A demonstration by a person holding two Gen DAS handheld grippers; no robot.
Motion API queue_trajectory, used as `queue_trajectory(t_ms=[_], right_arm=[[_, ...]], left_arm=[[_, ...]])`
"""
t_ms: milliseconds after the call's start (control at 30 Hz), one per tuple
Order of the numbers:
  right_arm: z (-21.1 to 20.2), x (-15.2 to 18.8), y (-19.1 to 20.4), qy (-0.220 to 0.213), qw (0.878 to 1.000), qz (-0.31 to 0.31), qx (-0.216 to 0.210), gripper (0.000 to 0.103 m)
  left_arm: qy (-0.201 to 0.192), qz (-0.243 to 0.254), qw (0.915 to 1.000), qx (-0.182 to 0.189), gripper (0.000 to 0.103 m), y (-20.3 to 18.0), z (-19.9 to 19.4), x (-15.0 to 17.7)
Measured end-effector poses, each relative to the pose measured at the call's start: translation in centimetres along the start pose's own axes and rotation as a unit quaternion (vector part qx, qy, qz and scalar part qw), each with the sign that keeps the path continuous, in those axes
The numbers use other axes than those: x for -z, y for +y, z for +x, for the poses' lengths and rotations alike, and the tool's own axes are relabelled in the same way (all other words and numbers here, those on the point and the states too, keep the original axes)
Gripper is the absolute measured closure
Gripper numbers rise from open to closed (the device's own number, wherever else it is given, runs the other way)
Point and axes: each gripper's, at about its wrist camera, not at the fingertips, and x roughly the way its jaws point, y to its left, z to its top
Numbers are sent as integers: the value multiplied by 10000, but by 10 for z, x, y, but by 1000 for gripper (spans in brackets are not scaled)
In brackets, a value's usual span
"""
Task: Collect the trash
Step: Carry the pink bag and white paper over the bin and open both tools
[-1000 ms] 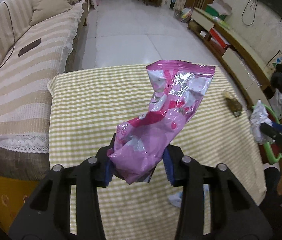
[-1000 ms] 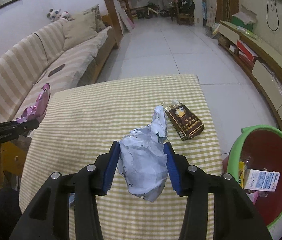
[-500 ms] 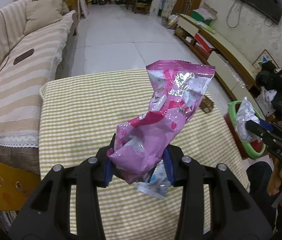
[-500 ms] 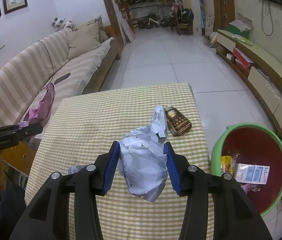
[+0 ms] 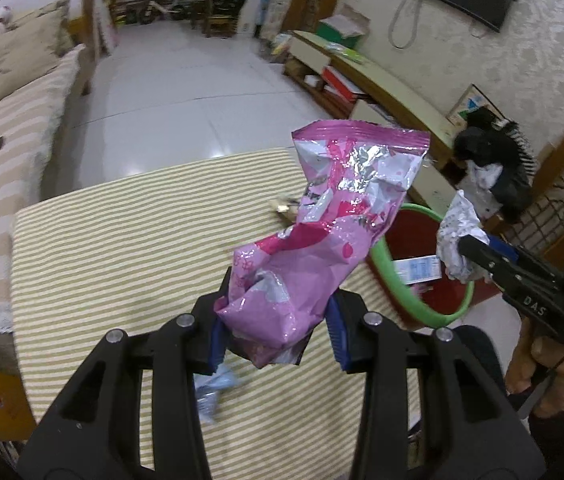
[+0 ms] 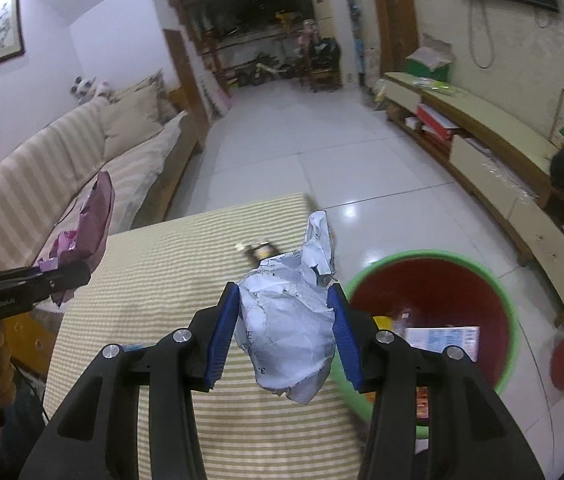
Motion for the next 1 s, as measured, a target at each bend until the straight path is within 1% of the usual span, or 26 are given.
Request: queue_trajectory(t_ms=[200,267,367,433,567,800,1000], right_arm=[[-15,0,-52,-147,9985,384,365,58],[-18,0,-69,-170,9976,497,459,58],[-22,1,-91,-210,9959,638,598,58],[-24,2,-104,-209,9952,710,646,58],[-22,2,-121,-200,9945,782,664,58],[-16,8,-139,-144,9949,779,617,58],[-6,13,-151,-36,9944,867,599,58]], left_arm=[[89,192,9991,368,64,-43,19,-9],[142,328,9982,481,64,-61,28,-12],[247,369,9961,768,64,-84,42,-18],[273,429,9949,875,64,-99,50,-22],[354,494,9923,1079,64,-127,67,-29],[561,323,9878,1419,64,-154,98,-40],[749,354,9849,1521,63,-169,117,-42]])
